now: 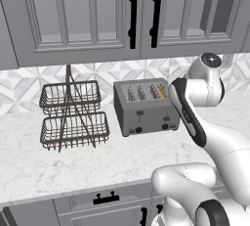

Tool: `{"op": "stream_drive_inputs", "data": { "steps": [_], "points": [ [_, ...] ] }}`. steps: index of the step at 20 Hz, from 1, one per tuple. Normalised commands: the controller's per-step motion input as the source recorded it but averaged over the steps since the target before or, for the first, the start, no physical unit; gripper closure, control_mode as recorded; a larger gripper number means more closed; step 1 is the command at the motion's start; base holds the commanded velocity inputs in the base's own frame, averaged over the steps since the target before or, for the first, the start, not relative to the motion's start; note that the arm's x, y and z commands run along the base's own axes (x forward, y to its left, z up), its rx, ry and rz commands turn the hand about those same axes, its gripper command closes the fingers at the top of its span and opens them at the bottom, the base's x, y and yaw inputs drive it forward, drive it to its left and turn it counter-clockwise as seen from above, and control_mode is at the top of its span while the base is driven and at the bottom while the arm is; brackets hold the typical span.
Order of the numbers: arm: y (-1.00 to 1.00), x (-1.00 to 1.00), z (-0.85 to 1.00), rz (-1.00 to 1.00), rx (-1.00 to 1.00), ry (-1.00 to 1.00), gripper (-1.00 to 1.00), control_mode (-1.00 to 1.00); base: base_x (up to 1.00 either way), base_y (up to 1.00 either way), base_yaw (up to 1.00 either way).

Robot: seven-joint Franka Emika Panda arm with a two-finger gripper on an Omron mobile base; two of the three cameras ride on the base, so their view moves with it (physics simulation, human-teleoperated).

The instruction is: Start the toaster. Once the lever pops up, take the bread to the plate on the dining counter.

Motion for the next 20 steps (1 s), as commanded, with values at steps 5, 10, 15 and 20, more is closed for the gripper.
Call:
{"op": "stream_drive_inputs", "data": {
  "steps": [5, 10, 15, 20],
  "points": [
    [0.00, 0.00, 0.00, 0.00, 0.00, 0.00, -1.00, -1.00, 0.00, 0.00, 0.00],
    [0.00, 0.00, 0.00, 0.00, 0.00, 0.00, -1.00, -1.00, 0.00, 0.00, 0.00],
    [0.00, 0.00, 0.00, 0.00, 0.00, 0.00, -1.00, -1.00, 0.00, 0.00, 0.00],
    [0.00, 0.00, 0.00, 0.00, 0.00, 0.00, -1.00, -1.00, 0.00, 0.00, 0.00]
  ]
}}
